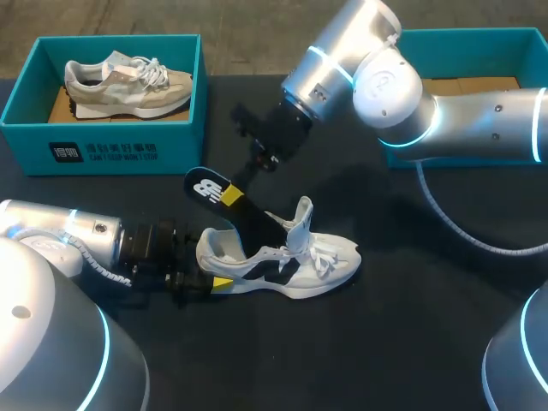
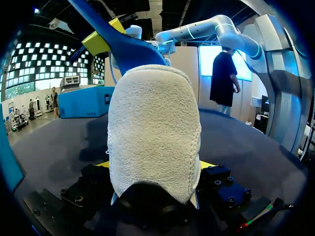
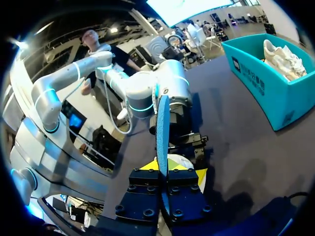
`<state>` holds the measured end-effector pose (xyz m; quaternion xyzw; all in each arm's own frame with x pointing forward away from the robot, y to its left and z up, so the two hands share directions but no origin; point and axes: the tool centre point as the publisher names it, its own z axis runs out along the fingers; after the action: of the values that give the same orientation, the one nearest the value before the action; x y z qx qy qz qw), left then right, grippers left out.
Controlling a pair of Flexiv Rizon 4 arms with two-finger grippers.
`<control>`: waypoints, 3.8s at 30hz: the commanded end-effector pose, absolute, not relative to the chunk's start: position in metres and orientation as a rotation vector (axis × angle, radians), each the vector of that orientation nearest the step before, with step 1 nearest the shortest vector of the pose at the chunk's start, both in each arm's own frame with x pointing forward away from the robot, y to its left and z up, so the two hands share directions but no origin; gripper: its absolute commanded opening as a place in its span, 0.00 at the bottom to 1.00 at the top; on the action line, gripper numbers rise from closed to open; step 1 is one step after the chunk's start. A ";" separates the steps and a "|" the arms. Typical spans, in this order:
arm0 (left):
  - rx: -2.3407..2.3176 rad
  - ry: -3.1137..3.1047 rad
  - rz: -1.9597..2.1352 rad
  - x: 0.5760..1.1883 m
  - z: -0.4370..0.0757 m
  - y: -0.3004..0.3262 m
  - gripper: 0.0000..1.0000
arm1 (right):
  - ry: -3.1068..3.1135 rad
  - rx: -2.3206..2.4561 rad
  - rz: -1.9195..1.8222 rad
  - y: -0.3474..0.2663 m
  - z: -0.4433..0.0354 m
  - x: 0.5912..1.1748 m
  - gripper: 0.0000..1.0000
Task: Take the shoe out of the shoebox, open the shoe tongue, remove and reinsert the insole, then place the shoe into the shoebox
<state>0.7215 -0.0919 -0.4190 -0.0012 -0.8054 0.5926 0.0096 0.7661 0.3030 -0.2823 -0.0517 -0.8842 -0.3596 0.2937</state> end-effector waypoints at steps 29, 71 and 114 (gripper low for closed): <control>-0.003 -2.516 1.849 0.719 -0.425 -0.093 0.00 | -2.343 -0.156 -0.999 0.300 -0.272 0.768 0.00; -0.003 -2.516 1.849 0.719 -0.425 -0.093 0.00 | -2.494 -0.499 -1.431 0.280 -0.075 0.767 0.00; -0.003 -2.516 1.849 0.719 -0.425 -0.093 0.00 | -2.180 -0.575 -1.681 0.280 0.018 0.714 0.00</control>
<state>0.7215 -0.0918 -0.4191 -0.0012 -0.8055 0.5926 0.0096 0.7258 0.2907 0.0177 -0.1945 -0.7842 -0.5654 0.1656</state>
